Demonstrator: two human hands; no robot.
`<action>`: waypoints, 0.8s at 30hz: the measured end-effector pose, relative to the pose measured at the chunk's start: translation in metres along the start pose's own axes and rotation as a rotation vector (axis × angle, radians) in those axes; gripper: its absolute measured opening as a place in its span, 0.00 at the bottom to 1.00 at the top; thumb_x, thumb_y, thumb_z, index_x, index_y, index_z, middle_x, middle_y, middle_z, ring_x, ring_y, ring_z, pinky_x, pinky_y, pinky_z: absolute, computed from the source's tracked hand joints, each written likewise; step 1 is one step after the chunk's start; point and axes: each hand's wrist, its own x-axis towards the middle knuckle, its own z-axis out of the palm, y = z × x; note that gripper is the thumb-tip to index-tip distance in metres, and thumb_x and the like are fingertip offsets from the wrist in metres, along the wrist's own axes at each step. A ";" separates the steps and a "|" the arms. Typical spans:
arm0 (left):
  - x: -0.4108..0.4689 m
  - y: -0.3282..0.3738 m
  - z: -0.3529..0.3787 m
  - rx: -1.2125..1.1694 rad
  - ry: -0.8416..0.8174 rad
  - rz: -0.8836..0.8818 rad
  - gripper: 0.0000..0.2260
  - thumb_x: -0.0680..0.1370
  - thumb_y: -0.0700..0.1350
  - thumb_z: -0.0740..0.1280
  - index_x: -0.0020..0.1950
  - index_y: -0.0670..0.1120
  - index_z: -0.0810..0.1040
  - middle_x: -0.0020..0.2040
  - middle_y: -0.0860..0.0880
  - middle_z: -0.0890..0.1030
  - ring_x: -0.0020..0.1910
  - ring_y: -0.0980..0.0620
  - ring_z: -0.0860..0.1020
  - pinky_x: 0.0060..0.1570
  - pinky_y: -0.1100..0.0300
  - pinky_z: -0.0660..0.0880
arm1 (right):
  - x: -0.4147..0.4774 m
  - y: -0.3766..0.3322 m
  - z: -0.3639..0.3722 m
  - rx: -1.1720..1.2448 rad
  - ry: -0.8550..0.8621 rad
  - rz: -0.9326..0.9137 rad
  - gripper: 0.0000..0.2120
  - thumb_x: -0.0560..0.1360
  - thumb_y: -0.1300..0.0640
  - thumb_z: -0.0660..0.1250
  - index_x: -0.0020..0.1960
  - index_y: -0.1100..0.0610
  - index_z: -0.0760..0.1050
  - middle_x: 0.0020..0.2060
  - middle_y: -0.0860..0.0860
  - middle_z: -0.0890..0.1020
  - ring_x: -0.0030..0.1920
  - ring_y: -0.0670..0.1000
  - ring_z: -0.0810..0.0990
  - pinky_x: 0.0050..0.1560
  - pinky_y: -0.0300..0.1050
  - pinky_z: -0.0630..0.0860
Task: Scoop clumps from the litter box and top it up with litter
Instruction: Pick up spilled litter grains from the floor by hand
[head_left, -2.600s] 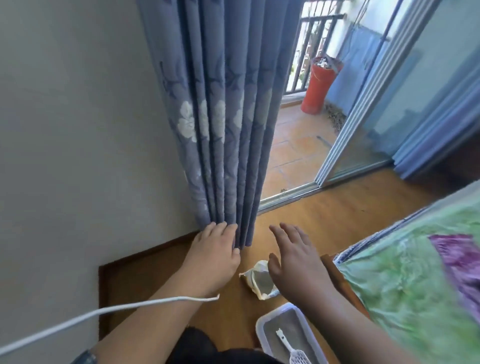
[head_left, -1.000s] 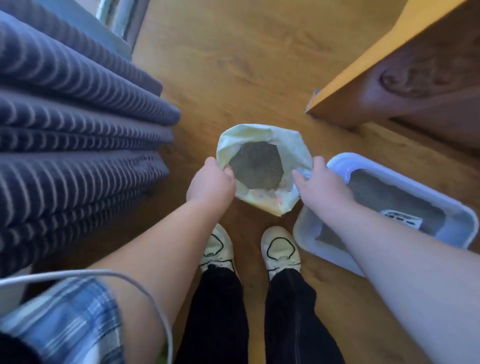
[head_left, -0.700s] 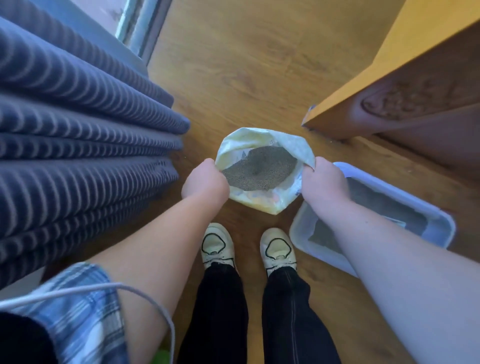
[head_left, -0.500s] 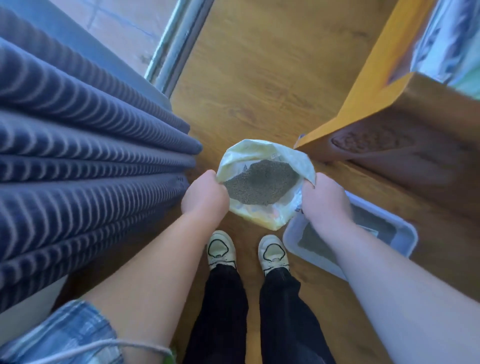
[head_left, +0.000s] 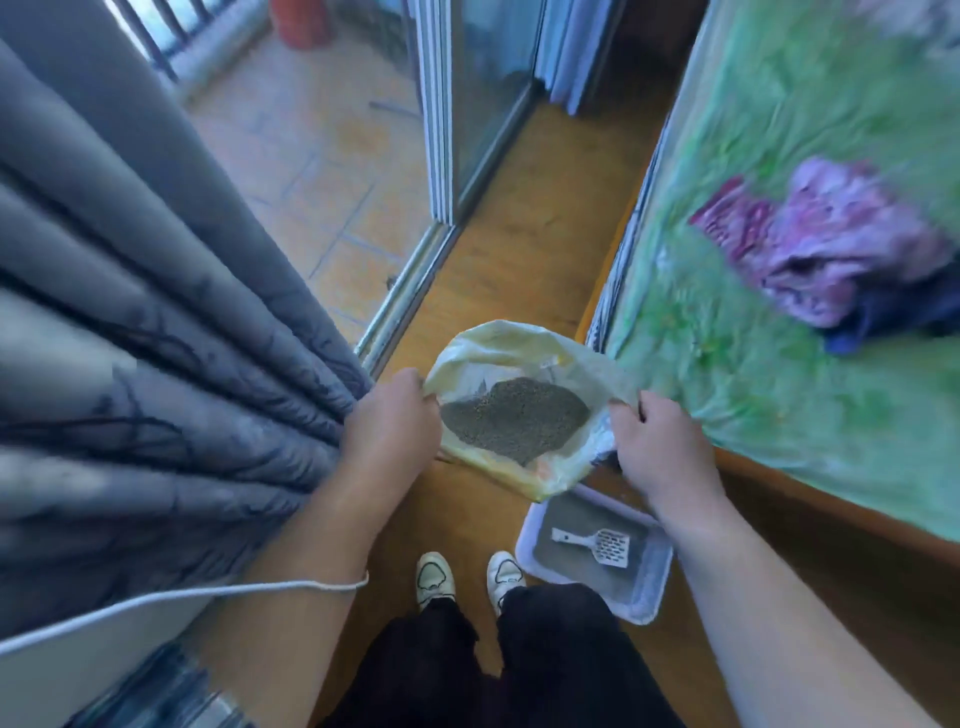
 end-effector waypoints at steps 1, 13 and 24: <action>-0.010 0.011 -0.022 0.002 0.028 0.020 0.06 0.78 0.46 0.57 0.44 0.48 0.70 0.38 0.48 0.77 0.39 0.44 0.75 0.40 0.53 0.74 | -0.008 -0.011 -0.023 -0.015 0.029 -0.019 0.16 0.78 0.51 0.60 0.35 0.59 0.68 0.30 0.53 0.73 0.37 0.61 0.72 0.33 0.50 0.64; -0.116 0.088 -0.162 -0.330 0.338 0.163 0.03 0.77 0.46 0.62 0.44 0.52 0.73 0.34 0.50 0.82 0.24 0.57 0.80 0.31 0.57 0.79 | -0.068 -0.061 -0.189 0.130 0.155 -0.321 0.19 0.73 0.48 0.61 0.36 0.64 0.70 0.31 0.64 0.78 0.32 0.65 0.78 0.31 0.58 0.74; -0.247 0.090 -0.129 -0.415 0.660 -0.197 0.03 0.76 0.46 0.65 0.42 0.51 0.75 0.33 0.54 0.80 0.26 0.64 0.77 0.34 0.58 0.76 | -0.077 -0.066 -0.228 0.126 -0.175 -0.750 0.16 0.76 0.57 0.63 0.32 0.61 0.77 0.23 0.54 0.80 0.24 0.53 0.79 0.31 0.49 0.75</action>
